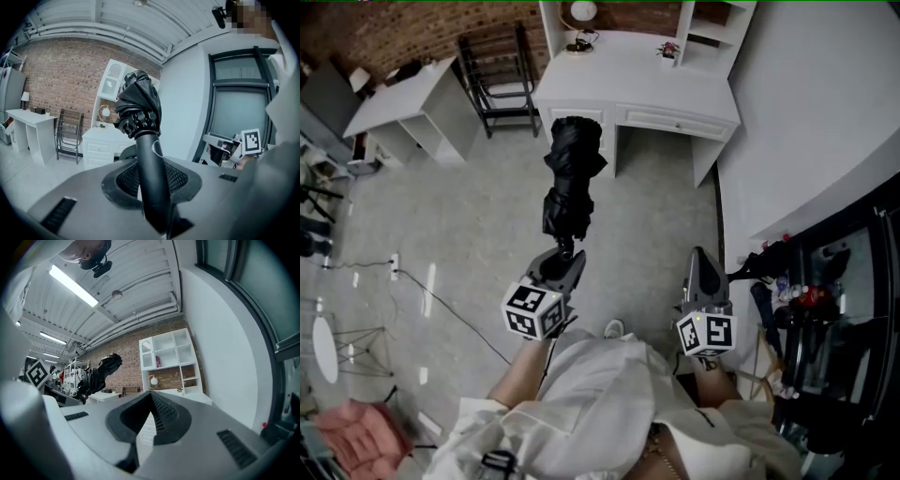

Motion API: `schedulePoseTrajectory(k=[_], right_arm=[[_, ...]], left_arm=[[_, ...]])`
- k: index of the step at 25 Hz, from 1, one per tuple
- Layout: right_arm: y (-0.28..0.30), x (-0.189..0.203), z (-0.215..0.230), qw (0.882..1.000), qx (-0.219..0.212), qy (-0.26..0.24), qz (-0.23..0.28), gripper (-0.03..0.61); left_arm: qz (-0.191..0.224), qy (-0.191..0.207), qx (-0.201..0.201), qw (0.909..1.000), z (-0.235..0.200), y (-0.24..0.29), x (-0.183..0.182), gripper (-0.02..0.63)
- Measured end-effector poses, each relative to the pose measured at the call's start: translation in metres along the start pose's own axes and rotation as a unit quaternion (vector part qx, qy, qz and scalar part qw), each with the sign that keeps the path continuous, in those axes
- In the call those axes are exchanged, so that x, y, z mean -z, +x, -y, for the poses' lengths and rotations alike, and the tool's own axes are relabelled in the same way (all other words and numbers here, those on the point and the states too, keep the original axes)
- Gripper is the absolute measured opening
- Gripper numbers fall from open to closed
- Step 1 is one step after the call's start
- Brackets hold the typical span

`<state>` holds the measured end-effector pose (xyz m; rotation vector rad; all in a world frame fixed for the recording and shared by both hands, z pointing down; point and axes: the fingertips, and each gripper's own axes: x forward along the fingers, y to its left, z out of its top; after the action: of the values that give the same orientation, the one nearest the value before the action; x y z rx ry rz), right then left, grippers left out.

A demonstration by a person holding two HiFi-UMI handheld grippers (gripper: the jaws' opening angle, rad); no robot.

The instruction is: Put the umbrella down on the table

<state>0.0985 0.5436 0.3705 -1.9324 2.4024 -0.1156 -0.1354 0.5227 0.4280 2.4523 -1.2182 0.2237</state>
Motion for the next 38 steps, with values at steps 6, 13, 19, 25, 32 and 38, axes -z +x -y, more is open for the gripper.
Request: schedulePoseTrajectory(k=[6,13,19,25,32,38], right_arm=[[0.018,-0.002,0.004,1.0,-0.012,0.004,0.003,0.017],[0.046,0.001,0.011,1.0,-0.013,0.002,0.0,0.017],[0.096,-0.001,0.02,1.0,-0.008,-0.005,-0.002,0.017],[0.168,-0.002,0.035,1.0,0.005,-0.005,-0.003,0.017],[0.247,-0.004,0.045,1.0,0.011,-0.011,-0.007,0.017],[0.306,-0.003,0.047,1.0,0.015,-0.007,-0.014,0.017]], left_arm=[[-0.001,0.004,-0.01,0.9999,-0.007,0.011,-0.007,0.117],[0.0,0.004,-0.011,0.9999,-0.029,0.037,-0.021,0.117],[0.008,0.003,-0.004,1.0,-0.062,0.081,-0.049,0.117],[0.005,0.001,0.007,1.0,-0.104,0.144,-0.077,0.117],[-0.007,-0.004,0.018,0.9998,-0.148,0.202,-0.101,0.117],[-0.016,-0.009,0.024,0.9996,-0.186,0.243,-0.12,0.117]])
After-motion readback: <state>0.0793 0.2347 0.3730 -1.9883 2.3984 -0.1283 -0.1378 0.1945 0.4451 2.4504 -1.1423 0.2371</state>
